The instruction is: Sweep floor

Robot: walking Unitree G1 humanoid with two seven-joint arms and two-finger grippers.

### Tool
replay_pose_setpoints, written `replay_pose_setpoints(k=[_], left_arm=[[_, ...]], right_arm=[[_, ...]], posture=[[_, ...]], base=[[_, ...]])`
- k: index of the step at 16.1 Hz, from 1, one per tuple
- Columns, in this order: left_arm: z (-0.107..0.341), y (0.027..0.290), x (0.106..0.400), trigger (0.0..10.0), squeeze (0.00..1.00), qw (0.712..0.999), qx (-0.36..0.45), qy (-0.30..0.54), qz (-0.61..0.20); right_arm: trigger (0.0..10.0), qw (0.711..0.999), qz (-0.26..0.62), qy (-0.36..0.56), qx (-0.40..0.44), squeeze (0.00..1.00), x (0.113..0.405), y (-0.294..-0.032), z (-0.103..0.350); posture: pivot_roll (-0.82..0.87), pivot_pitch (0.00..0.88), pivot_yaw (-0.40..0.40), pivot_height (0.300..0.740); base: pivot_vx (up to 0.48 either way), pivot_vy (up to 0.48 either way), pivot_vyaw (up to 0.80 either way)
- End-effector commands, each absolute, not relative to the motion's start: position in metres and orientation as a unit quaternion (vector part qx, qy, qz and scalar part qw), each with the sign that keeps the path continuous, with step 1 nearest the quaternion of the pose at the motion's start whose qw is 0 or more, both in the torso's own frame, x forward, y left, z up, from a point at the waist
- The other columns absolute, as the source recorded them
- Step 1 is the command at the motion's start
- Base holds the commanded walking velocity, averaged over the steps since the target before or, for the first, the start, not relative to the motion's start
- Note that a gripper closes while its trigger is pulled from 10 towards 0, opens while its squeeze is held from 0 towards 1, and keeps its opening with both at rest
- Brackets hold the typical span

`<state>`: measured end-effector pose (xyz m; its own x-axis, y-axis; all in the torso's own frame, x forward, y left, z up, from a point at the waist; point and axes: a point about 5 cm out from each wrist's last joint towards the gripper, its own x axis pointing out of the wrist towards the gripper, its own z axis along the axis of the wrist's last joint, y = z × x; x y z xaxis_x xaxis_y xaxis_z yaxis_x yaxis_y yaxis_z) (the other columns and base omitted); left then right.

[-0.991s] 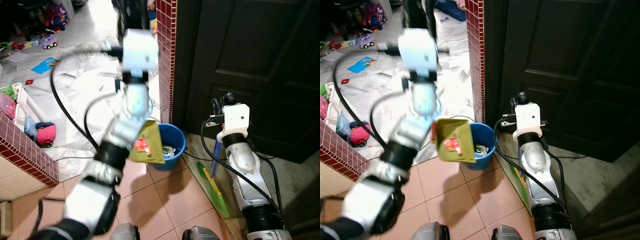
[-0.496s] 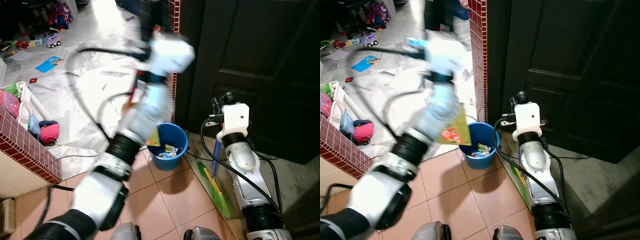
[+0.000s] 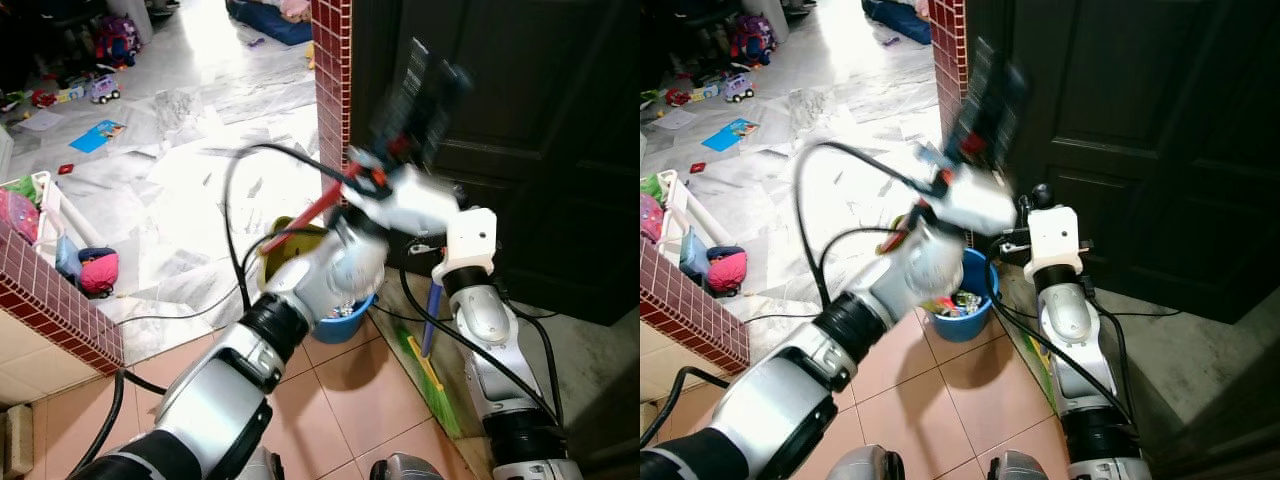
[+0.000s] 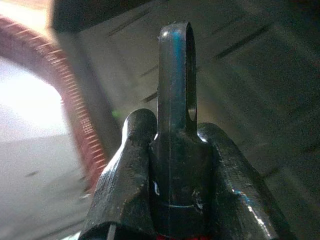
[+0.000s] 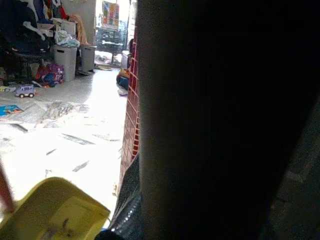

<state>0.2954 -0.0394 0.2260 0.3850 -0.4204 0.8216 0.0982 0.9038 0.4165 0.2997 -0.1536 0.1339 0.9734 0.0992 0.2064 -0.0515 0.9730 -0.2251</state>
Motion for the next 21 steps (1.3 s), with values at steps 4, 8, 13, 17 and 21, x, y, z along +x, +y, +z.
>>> replay_pose_setpoints(k=[4,8,13,17,21], left_arm=[[0.223,-0.044,0.290,10.0,0.05,0.789,0.177,-0.550,-0.207],[0.296,-0.010,0.312,10.0,0.05,0.799,0.108,-0.583,-0.105],[0.361,0.058,0.326,10.0,0.02,0.773,0.148,-0.616,0.010],[0.299,0.101,0.352,10.0,0.00,0.849,0.225,-0.477,0.033],[0.214,0.123,0.360,10.0,0.00,0.926,0.218,-0.303,0.051]], right_arm=[[10.0,0.983,0.042,-0.145,-0.107,0.00,0.302,-0.146,0.148],[10.0,0.983,0.044,-0.146,-0.107,0.00,0.304,-0.146,0.148],[10.0,0.984,0.059,-0.139,-0.100,0.07,0.306,-0.139,0.143],[10.0,0.984,0.065,-0.131,-0.100,0.00,0.307,-0.136,0.139],[10.0,0.986,0.084,-0.113,-0.095,0.00,0.306,-0.134,0.131]], posture=[[-0.18,0.000,0.104,0.740],[-0.17,0.000,0.093,0.740],[-0.13,0.000,0.078,0.740],[-0.12,0.000,0.077,0.740],[-0.11,0.000,0.072,0.740]], base=[[0.000,0.000,0.00],[0.000,0.000,0.00],[0.000,0.000,0.00],[0.000,0.000,0.00],[0.000,0.000,0.00]])
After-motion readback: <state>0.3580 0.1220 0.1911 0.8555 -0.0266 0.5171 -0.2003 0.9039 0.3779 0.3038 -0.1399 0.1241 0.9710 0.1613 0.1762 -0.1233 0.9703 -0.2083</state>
